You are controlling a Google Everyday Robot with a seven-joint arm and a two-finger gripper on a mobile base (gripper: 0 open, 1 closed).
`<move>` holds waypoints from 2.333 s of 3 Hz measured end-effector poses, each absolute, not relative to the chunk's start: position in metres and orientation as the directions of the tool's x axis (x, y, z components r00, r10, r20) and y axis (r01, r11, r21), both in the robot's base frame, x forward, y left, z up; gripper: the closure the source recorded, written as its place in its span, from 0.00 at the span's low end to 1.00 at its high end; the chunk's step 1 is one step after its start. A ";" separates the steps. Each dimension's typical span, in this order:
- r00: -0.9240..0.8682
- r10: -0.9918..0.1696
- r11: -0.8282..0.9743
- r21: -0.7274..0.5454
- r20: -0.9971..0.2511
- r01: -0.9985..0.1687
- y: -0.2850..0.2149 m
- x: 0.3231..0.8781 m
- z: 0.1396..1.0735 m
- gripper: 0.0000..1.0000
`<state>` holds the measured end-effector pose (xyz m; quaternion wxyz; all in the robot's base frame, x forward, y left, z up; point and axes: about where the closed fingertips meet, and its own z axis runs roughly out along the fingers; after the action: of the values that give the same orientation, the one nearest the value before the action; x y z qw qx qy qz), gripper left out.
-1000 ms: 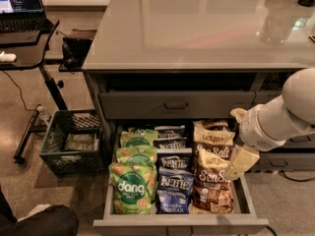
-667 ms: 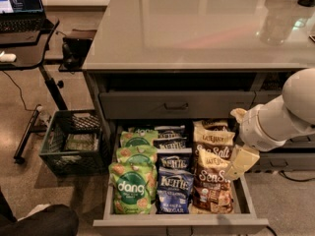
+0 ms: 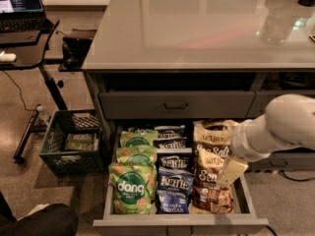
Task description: Pick blue chip bag from middle drawer and place on counter
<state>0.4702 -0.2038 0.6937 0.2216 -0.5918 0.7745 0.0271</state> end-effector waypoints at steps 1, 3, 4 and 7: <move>-0.165 -0.920 0.251 -0.212 -0.356 -0.944 -0.199 0.477 0.649 0.00; -0.168 -0.909 0.244 -0.161 -0.382 -0.956 -0.181 0.469 0.616 0.00; -0.163 -0.896 0.220 -0.094 -0.412 -0.971 -0.156 0.459 0.572 0.00; -0.136 -0.874 0.178 -0.047 -0.467 -0.983 -0.118 0.465 0.513 0.00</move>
Offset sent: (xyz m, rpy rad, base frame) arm 0.0050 0.0042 -0.0362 -0.0163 0.0119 0.0393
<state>0.4653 -0.1179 0.5131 0.1994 -0.6262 0.7413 0.1365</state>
